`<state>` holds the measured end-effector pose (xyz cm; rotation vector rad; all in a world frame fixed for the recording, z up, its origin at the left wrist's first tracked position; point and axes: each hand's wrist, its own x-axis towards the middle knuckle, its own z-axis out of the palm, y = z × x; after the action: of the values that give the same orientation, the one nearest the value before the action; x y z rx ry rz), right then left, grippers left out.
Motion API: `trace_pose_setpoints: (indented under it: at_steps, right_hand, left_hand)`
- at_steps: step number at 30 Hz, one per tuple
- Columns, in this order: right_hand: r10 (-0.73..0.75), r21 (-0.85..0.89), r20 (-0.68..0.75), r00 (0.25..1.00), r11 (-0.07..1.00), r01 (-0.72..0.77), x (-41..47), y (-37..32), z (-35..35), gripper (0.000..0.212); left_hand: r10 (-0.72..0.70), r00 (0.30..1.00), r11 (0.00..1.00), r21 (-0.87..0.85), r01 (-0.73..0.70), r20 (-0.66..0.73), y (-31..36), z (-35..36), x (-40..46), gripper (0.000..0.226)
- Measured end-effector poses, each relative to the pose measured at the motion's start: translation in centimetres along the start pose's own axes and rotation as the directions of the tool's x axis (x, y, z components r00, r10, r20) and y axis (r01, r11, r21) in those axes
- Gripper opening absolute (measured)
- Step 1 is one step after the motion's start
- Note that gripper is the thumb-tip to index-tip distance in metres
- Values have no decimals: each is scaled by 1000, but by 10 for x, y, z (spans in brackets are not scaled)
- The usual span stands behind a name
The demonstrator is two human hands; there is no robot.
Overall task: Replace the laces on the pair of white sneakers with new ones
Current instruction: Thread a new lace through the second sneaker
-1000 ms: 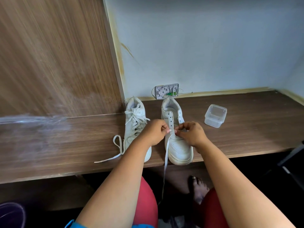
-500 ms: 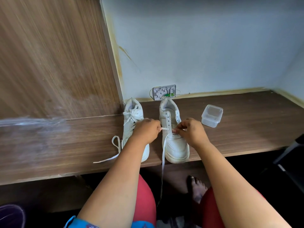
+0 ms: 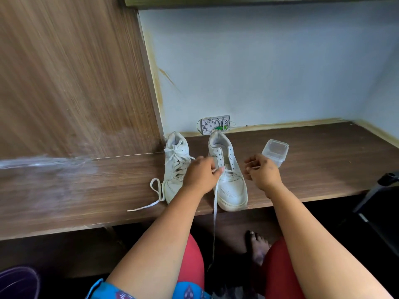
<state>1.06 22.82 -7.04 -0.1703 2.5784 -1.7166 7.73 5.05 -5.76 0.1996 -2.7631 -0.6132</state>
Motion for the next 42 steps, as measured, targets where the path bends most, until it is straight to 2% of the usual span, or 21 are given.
trace_pose_setpoints:
  at_steps: [2, 5, 9, 12, 14, 15, 16, 17, 19, 21, 23, 27, 31, 32, 34, 36, 38, 39, 41, 42]
  right_hand:
    - [-38, -139, 119, 992, 989, 55, -5, 1, 5, 13]
    - [-120, -263, 164, 979, 951, 161, -12, -1, 12, 31]
    - [-127, -314, 157, 979, 934, 172, -12, -1, 14, 43]
    - [-109, -331, 159, 981, 930, 157, -9, 0, 14, 45]
    - [-105, -347, 170, 980, 924, 159, -9, 0, 16, 46]
    - [-104, -352, 173, 979, 922, 161, -9, 0, 16, 46]
    - [-101, -358, 177, 979, 920, 160, -8, 0, 16, 47]
    - [-97, -361, 181, 979, 919, 158, -8, -1, 16, 47]
    - [-88, -351, 182, 979, 924, 148, -7, -1, 15, 48]
    - [-69, -319, 173, 983, 940, 122, -8, 0, 14, 47]
    - [-49, -300, 164, 985, 949, 97, -8, 0, 13, 47]
    - [-34, -280, 168, 985, 957, 80, -8, -2, 13, 47]
    - [-22, -287, 176, 984, 955, 73, -8, -2, 13, 45]
    - [-19, -287, 177, 984, 955, 70, -8, -2, 13, 45]
    - [-15, -294, 180, 984, 953, 68, -9, -2, 13, 43]
    - [-32, -332, 182, 983, 939, 92, -9, -3, 14, 42]
    - [-86, -379, 186, 979, 913, 152, -10, -3, 17, 42]
    - [-125, -404, 191, 974, 894, 194, -11, -5, 19, 43]
    - [-249, -417, 203, 947, 853, 314, -15, -9, 24, 43]
    - [-332, -389, 207, 920, 835, 389, -17, -12, 27, 42]
  left_hand:
    - [-26, 994, 998, -58, 33, 108, 6, 5, -1, 25]
    - [-36, 983, 993, -103, 55, 181, 5, 8, 2, 11]
    - [80, 982, 994, -86, -66, 171, -3, 4, 6, 6]
    - [150, 956, 989, -27, -148, 252, -4, 4, 8, 9]
    - [94, 942, 994, -86, -70, 321, -4, 6, 7, 9]
    - [32, 934, 980, -196, 41, 357, -5, 8, 7, 6]
    - [-29, 912, 918, -351, 186, 408, -6, 8, 5, 3]
    - [-70, 880, 809, -490, 325, 469, -6, 8, 4, 9]
    - [-105, 814, 582, -629, 515, 571, -8, 7, 4, 17]
    - [-134, 782, 428, -676, 600, 609, -8, 5, 5, 15]
    - [-177, 764, 373, -676, 636, 621, -6, 6, 6, 13]
    - [-197, 764, 473, -623, 623, 614, -7, 11, 5, 16]
    - [-171, 828, 683, -541, 490, 535, -9, 11, 4, 12]
    - [-163, 829, 700, -530, 479, 535, -9, 11, 4, 11]
    - [-170, 802, 658, -540, 525, 573, -5, 9, 3, 12]
    - [-189, 780, 531, -607, 592, 596, -4, 5, 4, 18]
    - [-206, 787, 412, -678, 609, 582, -3, -1, 4, 20]
    - [-215, 803, 432, -684, 588, 555, -5, -3, 4, 19]
    - [-219, 853, 571, -647, 506, 474, -9, -6, 1, 14]
    - [-196, 878, 604, -652, 459, 437, -10, -7, 1, 11]
